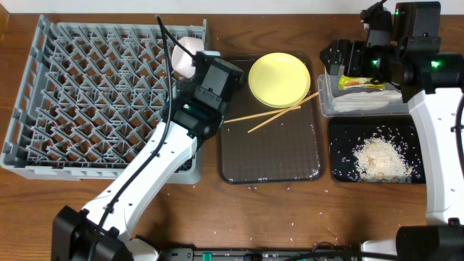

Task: Sort waste into correct bins and load items into the dishwasher
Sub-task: 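Reach the left gripper to the yellow plate and grasp its edge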

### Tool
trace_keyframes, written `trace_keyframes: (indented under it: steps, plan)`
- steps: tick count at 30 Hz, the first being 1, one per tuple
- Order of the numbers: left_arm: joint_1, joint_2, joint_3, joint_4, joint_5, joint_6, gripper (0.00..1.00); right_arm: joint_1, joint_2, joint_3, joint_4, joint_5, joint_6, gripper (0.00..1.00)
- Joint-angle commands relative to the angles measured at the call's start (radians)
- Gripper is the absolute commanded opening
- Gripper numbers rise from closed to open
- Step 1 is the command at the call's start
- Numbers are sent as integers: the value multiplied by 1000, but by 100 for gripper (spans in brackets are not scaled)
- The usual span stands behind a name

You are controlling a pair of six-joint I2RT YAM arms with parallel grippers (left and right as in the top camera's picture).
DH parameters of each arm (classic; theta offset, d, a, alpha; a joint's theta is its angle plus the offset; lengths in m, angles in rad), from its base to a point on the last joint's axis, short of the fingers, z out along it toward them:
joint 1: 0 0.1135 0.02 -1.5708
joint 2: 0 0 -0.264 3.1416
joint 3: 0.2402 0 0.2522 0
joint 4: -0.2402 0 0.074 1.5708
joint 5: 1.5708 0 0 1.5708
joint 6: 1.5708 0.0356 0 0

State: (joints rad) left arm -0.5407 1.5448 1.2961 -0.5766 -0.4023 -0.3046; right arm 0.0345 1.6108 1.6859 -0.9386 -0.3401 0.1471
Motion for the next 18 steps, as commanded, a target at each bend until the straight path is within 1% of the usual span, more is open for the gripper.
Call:
trace_keyframes:
  steps: [1,5,6,9,10,13,15,18]
  plan:
    - [-4,6,-2,89,284,-130,79,-7,-9,2,0,0,-14,99]
    - [-4,87,-2,288,425,-291,79,-7,-9,2,0,0,-14,99]
    - [-4,128,-2,348,442,-331,79,-7,-9,2,0,0,-14,99]
    - [-1,243,-2,441,448,-458,79,-7,-9,2,0,0,-14,99]
    - [2,285,-2,475,467,-484,79,-7,-9,2,0,0,-14,99]
    - [16,389,-2,622,578,-510,79,-7,-9,2,0,0,-14,99]
    - [27,434,-2,669,602,-544,79,-7,-9,2,0,0,-14,99]
    - [46,483,-2,687,632,-578,79,-7,-9,2,0,0,-14,99]
